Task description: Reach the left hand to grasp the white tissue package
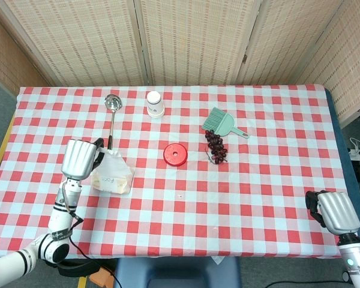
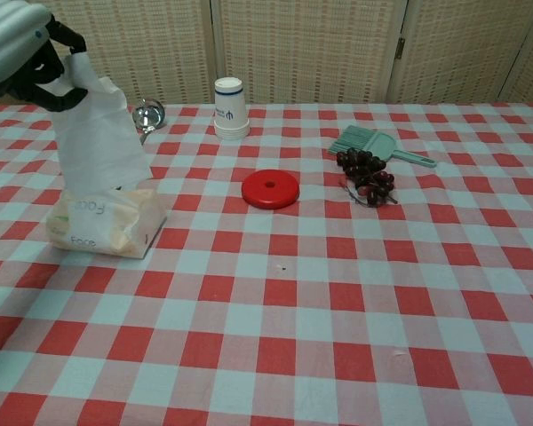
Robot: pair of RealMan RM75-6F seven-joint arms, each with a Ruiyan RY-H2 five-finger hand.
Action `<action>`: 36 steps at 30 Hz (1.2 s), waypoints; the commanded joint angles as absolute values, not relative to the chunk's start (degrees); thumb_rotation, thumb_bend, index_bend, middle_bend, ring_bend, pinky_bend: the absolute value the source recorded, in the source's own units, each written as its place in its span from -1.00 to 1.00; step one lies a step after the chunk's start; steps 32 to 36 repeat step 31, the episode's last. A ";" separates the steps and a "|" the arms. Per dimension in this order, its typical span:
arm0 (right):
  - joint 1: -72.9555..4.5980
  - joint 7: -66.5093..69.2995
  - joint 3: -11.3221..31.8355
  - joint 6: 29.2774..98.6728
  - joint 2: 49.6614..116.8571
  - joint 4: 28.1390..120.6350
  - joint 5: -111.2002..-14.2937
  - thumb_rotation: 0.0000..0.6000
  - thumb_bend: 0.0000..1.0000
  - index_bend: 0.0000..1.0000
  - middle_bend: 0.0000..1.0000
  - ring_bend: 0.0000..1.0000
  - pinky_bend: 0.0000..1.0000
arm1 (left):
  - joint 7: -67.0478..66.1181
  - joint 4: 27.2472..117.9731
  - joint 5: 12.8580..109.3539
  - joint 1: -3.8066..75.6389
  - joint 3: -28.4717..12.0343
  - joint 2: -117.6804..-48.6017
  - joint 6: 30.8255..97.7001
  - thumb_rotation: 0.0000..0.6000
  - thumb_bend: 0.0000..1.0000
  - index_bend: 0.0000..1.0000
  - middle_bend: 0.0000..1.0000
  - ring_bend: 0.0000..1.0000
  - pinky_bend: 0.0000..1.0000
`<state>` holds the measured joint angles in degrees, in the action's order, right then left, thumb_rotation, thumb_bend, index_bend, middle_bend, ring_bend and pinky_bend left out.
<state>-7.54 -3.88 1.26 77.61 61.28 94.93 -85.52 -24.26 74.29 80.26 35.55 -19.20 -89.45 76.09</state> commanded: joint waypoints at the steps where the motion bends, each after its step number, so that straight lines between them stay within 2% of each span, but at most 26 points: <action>1: -7.61 -4.21 1.24 77.42 61.24 94.91 -85.40 1.00 1.00 0.90 0.61 0.30 0.72 | -25.24 70.93 77.38 39.62 -22.76 -89.81 72.68 1.00 -0.09 0.56 1.00 1.00 1.00; 5: -7.68 -4.53 1.19 77.19 61.07 95.10 -85.25 1.00 1.00 0.90 0.61 0.30 0.72 | -24.71 66.25 73.81 44.10 -24.16 -90.54 65.70 1.00 -0.09 0.56 1.00 1.00 1.00; 12: -7.62 -4.94 0.75 77.23 60.87 95.13 -85.89 1.00 1.00 0.90 0.61 0.30 0.72 | -21.09 52.73 70.46 52.04 -22.34 -94.63 51.48 1.00 -0.09 0.56 1.00 1.00 1.00; 16: -7.75 -5.11 0.81 76.87 60.76 95.10 -85.55 1.00 1.00 0.90 0.61 0.30 0.72 | -20.06 46.27 70.05 55.53 -21.70 -96.25 47.32 1.00 -0.08 0.56 1.00 1.00 1.00; 25: -8.12 -4.70 0.71 76.07 60.25 95.34 -85.46 1.00 1.00 0.90 0.61 0.30 0.72 | -17.81 42.59 71.29 59.21 -20.36 -96.12 46.35 1.00 -0.09 0.56 1.00 1.00 1.00; 36: -8.36 -5.09 0.68 75.46 60.25 95.38 -85.07 1.00 1.00 0.90 0.61 0.30 0.72 | -16.28 41.80 70.44 58.87 -19.99 -96.36 47.68 1.00 -0.09 0.56 1.00 1.00 1.00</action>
